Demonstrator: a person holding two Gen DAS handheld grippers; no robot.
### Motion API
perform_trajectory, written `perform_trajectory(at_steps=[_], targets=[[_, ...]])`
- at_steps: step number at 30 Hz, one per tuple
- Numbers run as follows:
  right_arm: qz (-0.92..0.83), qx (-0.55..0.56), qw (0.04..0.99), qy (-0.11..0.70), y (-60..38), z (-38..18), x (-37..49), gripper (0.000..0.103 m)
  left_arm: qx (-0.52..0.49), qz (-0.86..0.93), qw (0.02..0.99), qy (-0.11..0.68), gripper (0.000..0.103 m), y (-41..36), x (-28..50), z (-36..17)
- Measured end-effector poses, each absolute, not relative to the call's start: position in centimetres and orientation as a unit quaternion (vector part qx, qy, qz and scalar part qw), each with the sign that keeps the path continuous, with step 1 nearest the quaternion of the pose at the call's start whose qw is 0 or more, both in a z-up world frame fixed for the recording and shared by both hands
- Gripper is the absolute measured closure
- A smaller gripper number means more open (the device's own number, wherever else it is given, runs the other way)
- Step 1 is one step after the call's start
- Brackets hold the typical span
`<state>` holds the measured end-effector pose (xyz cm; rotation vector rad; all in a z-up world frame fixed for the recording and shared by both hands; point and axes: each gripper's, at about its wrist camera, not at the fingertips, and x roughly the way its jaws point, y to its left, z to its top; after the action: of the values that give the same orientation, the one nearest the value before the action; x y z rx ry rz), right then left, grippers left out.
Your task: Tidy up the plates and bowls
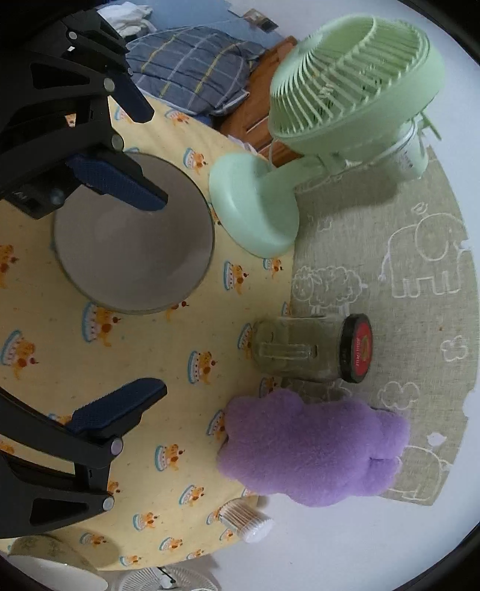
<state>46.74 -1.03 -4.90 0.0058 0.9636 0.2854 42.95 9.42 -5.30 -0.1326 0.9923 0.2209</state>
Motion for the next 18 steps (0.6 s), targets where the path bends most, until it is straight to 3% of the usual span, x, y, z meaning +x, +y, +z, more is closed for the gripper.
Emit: perform_trajectory(at_steps=[7,15,18], targets=[[0.137,-0.003,0.872,0.471,-0.1,-6.8,48.2,0.034,-0.07,0.112,0.863,0.487,0.062,10.2,44.5,-7.5],[0.142,-0.001,0.861,0.488,0.3,-8.1,49.3,0.061,-0.065,0.113,0.859,0.495,0.081,10.0,45.5,-8.4],[0.14,0.002,0.861,0.488,0.2,-8.3,49.3,0.065,-0.062,0.124,0.857,0.497,0.083,9.8,45.7,-8.5]])
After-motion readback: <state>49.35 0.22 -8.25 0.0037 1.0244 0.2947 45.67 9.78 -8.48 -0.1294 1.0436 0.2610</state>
